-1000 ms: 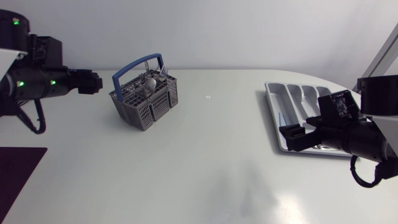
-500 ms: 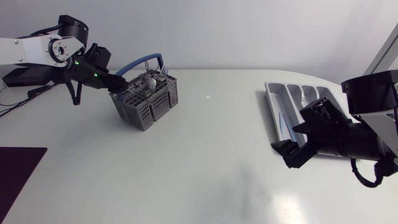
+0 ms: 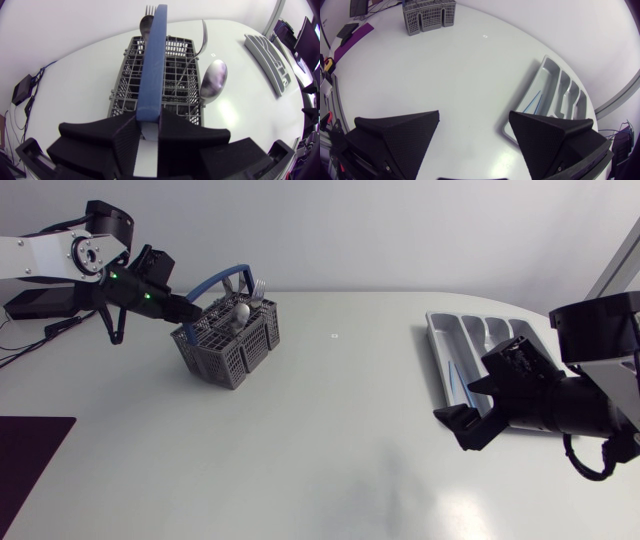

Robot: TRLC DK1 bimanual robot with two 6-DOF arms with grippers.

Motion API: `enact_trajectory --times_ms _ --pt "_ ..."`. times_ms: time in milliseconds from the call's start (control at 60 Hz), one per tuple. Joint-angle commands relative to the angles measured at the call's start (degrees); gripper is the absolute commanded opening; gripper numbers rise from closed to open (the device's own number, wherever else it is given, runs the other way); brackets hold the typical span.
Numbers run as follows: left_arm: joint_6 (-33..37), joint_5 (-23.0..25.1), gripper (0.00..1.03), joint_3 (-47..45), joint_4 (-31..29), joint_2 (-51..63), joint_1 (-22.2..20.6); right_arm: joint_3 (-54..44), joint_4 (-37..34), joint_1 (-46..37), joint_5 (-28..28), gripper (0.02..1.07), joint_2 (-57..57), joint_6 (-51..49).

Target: Unload the cutlery basket into the drawer organizer.

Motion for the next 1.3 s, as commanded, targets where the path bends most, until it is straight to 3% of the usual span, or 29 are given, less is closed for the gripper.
enact_trajectory --times_ms 0,367,400,467,517,583,667,750,900,1033,1150,1283 --pt "0.8 3.7 0.16 -5.3 -5.0 -4.5 0.7 1.7 -0.6 0.3 -0.1 1.02 0.5 -1.3" --pt "6.2 8.1 0.20 -24.8 -13.5 -24.3 -2.2 1.6 -1.1 1.3 -0.1 1.02 -0.2 -1.3" --pt "6.7 8.1 0.27 -25.7 -13.6 -25.6 -2.7 1.6 -1.0 1.4 -0.1 1.02 -0.2 -1.3" --pt "7.4 8.1 0.51 -26.6 -13.6 -29.1 -2.8 1.9 -0.8 1.9 -0.1 1.02 0.1 -1.3" --pt "7.8 8.1 0.74 -25.9 -15.2 -31.5 -3.5 2.3 -0.6 2.4 -0.1 1.02 0.6 -1.3" --pt "8.8 8.4 0.82 -23.8 -18.2 -34.8 -3.5 3.0 -0.3 3.9 -0.1 1.02 1.2 -1.3" --pt "9.8 9.9 0.85 -19.9 -23.0 -37.2 -2.5 4.0 -0.3 5.9 0.1 1.02 3.0 -1.0" --pt "12.0 12.4 0.89 -17.4 -26.5 -39.0 1.3 5.5 -0.2 6.9 0.3 1.02 4.6 -1.0" --pt "17.5 12.3 0.89 -17.6 -29.2 -37.6 9.0 10.6 0.7 7.5 0.5 1.02 11.4 -0.3" --pt "22.2 12.3 0.89 -21.0 -27.6 -33.3 14.0 16.4 1.8 10.2 0.4 1.02 19.1 1.8" --pt "23.6 12.4 0.89 -23.1 -25.4 -30.4 14.9 21.2 2.7 12.7 0.2 0.99 24.9 2.8" --pt "26.5 15.4 0.89 -24.4 -28.4 -32.5 13.8 27.0 4.8 14.9 -0.6 0.99 31.1 4.7"
